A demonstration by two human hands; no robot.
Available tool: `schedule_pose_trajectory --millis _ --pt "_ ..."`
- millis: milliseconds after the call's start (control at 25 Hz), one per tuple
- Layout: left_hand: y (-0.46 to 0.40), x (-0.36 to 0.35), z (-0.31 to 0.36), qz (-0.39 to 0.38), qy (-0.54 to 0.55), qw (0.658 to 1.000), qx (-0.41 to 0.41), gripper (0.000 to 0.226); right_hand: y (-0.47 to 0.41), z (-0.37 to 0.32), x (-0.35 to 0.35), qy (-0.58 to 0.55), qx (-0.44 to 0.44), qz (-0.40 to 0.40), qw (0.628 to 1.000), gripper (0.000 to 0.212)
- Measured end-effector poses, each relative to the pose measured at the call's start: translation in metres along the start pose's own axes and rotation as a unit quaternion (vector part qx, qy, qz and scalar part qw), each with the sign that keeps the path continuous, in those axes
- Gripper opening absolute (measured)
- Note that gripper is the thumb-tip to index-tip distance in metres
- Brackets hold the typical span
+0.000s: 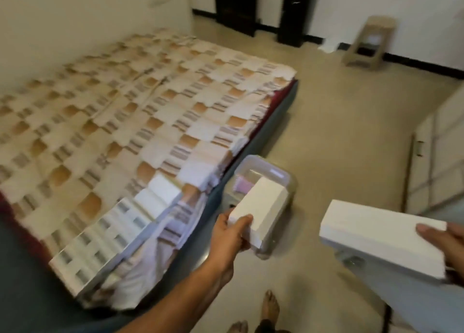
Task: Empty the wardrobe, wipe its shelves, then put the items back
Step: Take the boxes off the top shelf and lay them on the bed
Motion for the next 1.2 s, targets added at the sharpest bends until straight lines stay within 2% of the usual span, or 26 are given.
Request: schedule_pose_trajectory --millis 40,80,120,160,280,440,640,760,880,1040,1200 --pt "-0.003 0.024 -0.006 0.04 0.025 0.999 0.022 0.025 -0.007 -0.007 -0.038 0.021 0.001 -0.018 1.0 0.051" --pt "-0.005 0.046 -0.013 0.08 0.055 0.994 0.042 0.025 -0.013 -0.012 -0.078 0.012 0.005 -0.076 0.997 0.034" --pt "-0.006 0.067 -0.02 0.12 0.09 0.987 0.058 0.025 -0.021 -0.026 -0.116 0.023 0.029 -0.117 0.992 0.021" --pt "-0.007 0.085 -0.028 0.154 0.127 0.978 0.068 0.027 -0.038 -0.028 -0.153 0.024 0.016 -0.154 0.988 0.015" --pt "-0.012 0.126 -0.047 0.233 0.214 0.946 0.075 0.043 -0.083 -0.032 -0.248 0.03 -0.024 -0.263 0.964 0.024" --pt "-0.023 0.171 -0.058 0.294 0.281 0.91 0.075 0.056 -0.108 -0.039 -0.364 0.052 -0.071 -0.353 0.931 0.037" --pt "-0.061 0.225 -0.047 0.359 0.343 0.863 0.089 0.055 -0.134 -0.048 -0.484 0.084 -0.119 -0.378 0.914 0.036" --pt "-0.109 0.265 -0.033 0.336 0.368 0.86 0.109 0.04 -0.165 -0.047 -0.56 0.106 -0.139 -0.365 0.915 0.021" --pt "-0.156 0.309 -0.029 0.329 0.379 0.855 0.132 0.042 -0.195 -0.044 -0.633 0.094 -0.157 -0.356 0.917 0.017" --pt "-0.208 0.352 -0.038 0.339 0.385 0.842 0.17 0.043 -0.235 -0.019 -0.709 0.065 -0.184 -0.339 0.92 0.032" --pt "-0.247 0.374 -0.073 0.345 0.423 0.816 0.19 0.054 -0.254 0.022 -0.747 0.081 -0.212 -0.347 0.91 0.039"
Point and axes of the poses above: each hand's wrist, its own y-axis away from the middle knuckle, its own x-axis out of the back of the hand, z = x × y, the point moved 8 cm from there along -y, towards the middle knuckle, and after that the axes turned 9 degrees about -z, right-handed, at the moved point
